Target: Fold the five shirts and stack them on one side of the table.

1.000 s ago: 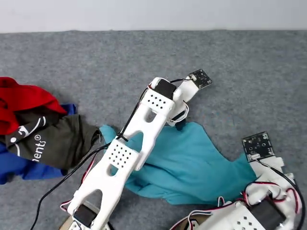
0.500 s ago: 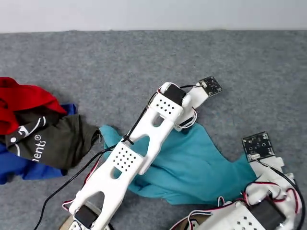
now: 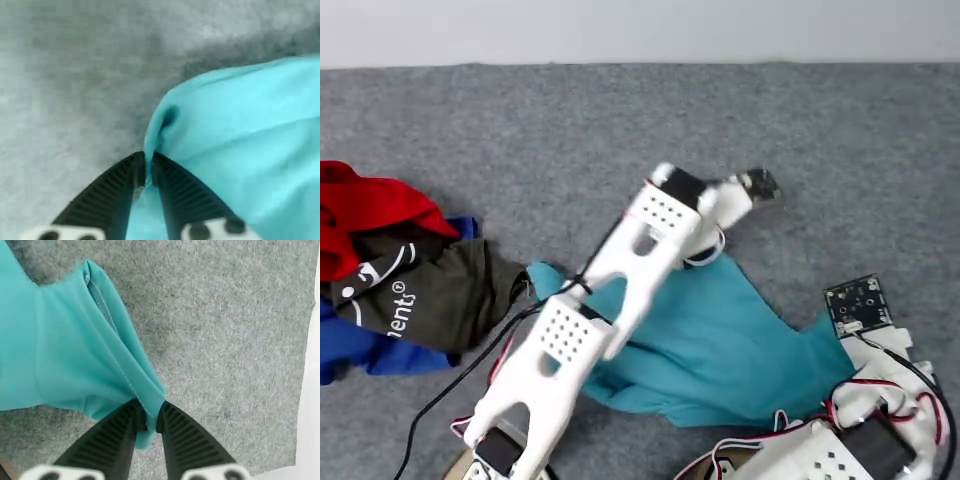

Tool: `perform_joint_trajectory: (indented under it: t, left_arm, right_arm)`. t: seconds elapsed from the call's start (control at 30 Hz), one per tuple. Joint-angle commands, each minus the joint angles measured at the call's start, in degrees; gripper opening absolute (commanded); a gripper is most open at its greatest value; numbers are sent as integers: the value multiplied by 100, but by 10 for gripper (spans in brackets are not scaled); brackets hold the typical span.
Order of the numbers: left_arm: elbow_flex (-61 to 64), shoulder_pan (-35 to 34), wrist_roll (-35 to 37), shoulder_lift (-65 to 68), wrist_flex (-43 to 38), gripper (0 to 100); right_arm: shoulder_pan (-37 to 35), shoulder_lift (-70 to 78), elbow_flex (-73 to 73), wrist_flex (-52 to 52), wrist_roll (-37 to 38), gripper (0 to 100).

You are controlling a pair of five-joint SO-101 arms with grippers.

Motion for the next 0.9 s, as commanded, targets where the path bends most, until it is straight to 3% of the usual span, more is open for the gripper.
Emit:
perform_joint_trajectory:
  t: [0.0, 0.2, 0.5, 0.57, 0.7, 0.87]
  left_arm:
    - [-13, -211, -53, -1099, 167, 13]
    - [1077, -440, -70, -2338, 176, 13]
    - [4541, -440, -396, -4554, 158, 19]
    - [5077, -422, -492, -4862, 149, 58]
    - [5165, -510, -193, -5099, 0, 177]
    - [4716, -642, 185, -4932, -484, 218]
  right_arm:
    - [57, 4, -97, -207, -53, 9]
    - [-75, -4, -281, -444, -62, 9]
    - [-576, -4, -431, -382, -53, 9]
    - [-593, -4, -431, -382, -53, 9]
    - [-567, -4, -422, -426, -35, 9]
    - [-567, -4, -422, -435, -18, 9]
